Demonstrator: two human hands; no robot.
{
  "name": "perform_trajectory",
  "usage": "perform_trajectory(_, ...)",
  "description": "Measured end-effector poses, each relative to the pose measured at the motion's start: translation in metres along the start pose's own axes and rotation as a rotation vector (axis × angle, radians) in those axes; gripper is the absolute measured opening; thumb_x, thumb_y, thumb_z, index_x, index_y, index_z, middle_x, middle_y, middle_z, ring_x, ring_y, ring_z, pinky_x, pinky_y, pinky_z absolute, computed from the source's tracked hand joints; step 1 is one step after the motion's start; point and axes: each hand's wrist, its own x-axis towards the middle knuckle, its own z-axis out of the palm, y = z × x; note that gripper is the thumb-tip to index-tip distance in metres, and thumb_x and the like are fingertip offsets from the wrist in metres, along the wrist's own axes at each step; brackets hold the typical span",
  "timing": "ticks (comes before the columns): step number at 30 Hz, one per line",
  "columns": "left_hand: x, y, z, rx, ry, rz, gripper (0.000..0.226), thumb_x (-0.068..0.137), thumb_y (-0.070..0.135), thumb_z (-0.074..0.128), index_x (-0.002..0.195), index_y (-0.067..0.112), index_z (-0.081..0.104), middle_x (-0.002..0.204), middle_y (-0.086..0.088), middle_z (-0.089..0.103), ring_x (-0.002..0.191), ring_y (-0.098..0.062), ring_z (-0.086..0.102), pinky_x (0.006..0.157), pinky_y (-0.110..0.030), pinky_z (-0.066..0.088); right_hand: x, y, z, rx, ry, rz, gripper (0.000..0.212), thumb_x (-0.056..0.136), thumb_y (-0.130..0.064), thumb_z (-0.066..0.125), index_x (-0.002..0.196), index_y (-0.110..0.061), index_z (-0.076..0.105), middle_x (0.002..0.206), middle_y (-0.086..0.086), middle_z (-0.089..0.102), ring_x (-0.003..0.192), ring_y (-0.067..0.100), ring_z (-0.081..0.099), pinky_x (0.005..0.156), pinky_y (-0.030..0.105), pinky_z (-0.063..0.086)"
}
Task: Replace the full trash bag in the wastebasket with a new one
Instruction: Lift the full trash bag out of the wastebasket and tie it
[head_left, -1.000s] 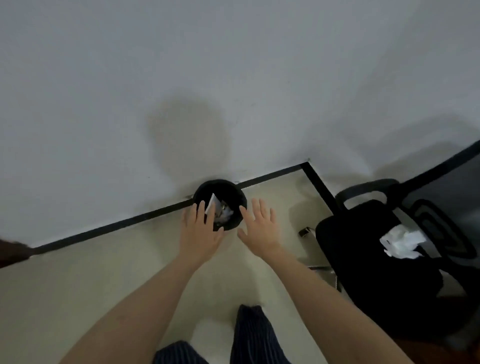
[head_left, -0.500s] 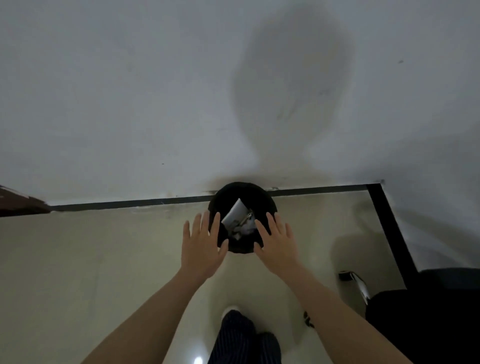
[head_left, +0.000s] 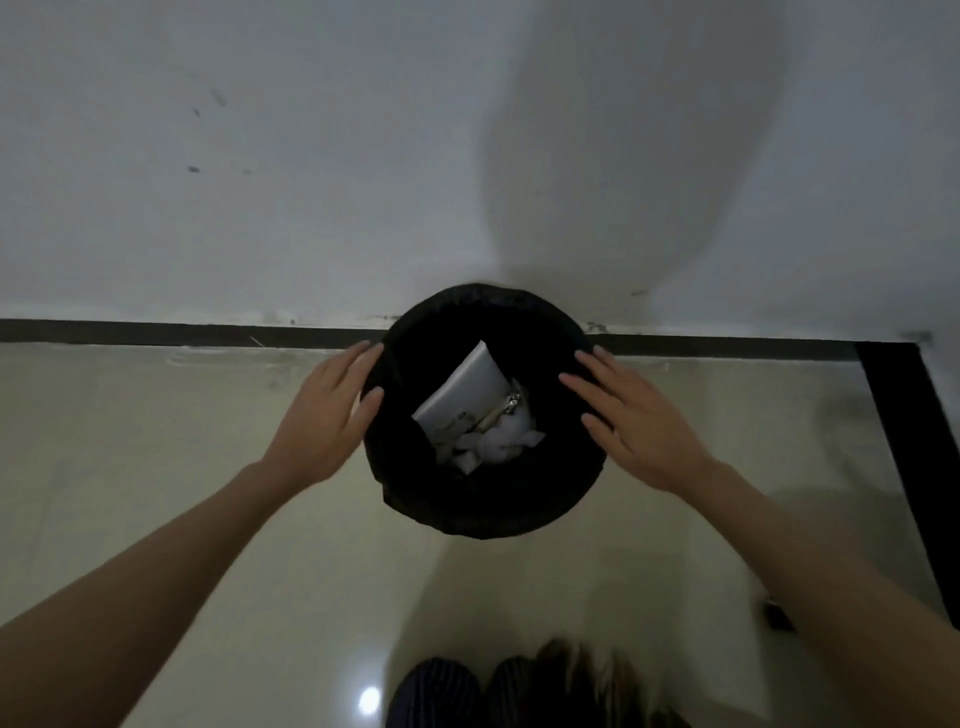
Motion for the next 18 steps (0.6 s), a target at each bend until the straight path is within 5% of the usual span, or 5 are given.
perform_trajectory(3, 0.022, -0.023, 0.021, -0.672, -0.050, -0.596, 0.047, 0.097, 0.041, 0.026, 0.137, 0.019, 0.035, 0.147, -0.004, 0.035, 0.134, -0.022, 0.030, 0.112, -0.041, 0.019, 0.013, 0.022, 0.022, 0.579, 0.135, 0.497, 0.042, 0.098, -0.039, 0.031, 0.136, -0.023, 0.040, 0.145, -0.003, 0.037, 0.132, 0.005, 0.029, 0.106, 0.021, 0.024)
perform_trajectory(6, 0.031, -0.055, 0.038, -1.132, -0.310, -0.957, 0.050, 0.093, 0.047, 0.027, 0.128, 0.017, 0.046, 0.124, -0.012, 0.053, 0.112, -0.034, 0.049, 0.100, -0.052, 0.036, 0.023, 0.048, 0.054, 1.196, -0.023, 0.906, 0.039, 0.096, -0.044, 0.034, 0.125, -0.024, 0.051, 0.137, 0.002, 0.050, 0.125, 0.023, 0.045, 0.107, 0.042, 0.035)
perform_trajectory(9, 0.035, -0.077, 0.055, -1.199, -0.484, -0.909, 0.048, 0.090, 0.039, 0.033, 0.120, 0.006, 0.053, 0.119, -0.020, 0.055, 0.098, -0.037, 0.057, 0.077, -0.048, 0.050, 0.027, 0.069, 0.084, 1.388, -0.285, 0.958, 0.035, 0.097, -0.032, 0.035, 0.110, -0.012, 0.061, 0.116, 0.013, 0.064, 0.106, 0.033, 0.058, 0.101, 0.053, 0.040)
perform_trajectory(13, 0.033, -0.091, 0.057, -1.124, -0.548, -0.741, 0.024, 0.084, 0.019, 0.052, 0.100, 0.005, 0.065, 0.106, -0.015, 0.060, 0.081, -0.025, 0.064, 0.060, -0.035, 0.057, 0.032, 0.080, 0.089, 1.433, -0.290, 0.883, 0.027, 0.096, -0.009, 0.033, 0.101, -0.004, 0.059, 0.099, 0.011, 0.067, 0.083, 0.025, 0.065, 0.073, 0.035, 0.055)
perform_trajectory(18, 0.024, -0.112, 0.022, -1.023, -0.636, -0.604, 0.076, 0.045, 0.021, 0.090, 0.111, 0.000, 0.061, 0.108, -0.015, 0.065, 0.091, -0.026, 0.065, 0.075, -0.041, 0.055, 0.030, 0.110, 0.055, 1.439, -0.201, 0.823, 0.033, 0.081, 0.001, 0.054, 0.114, 0.002, 0.057, 0.094, 0.012, 0.072, 0.077, 0.018, 0.070, 0.066, 0.027, 0.059)
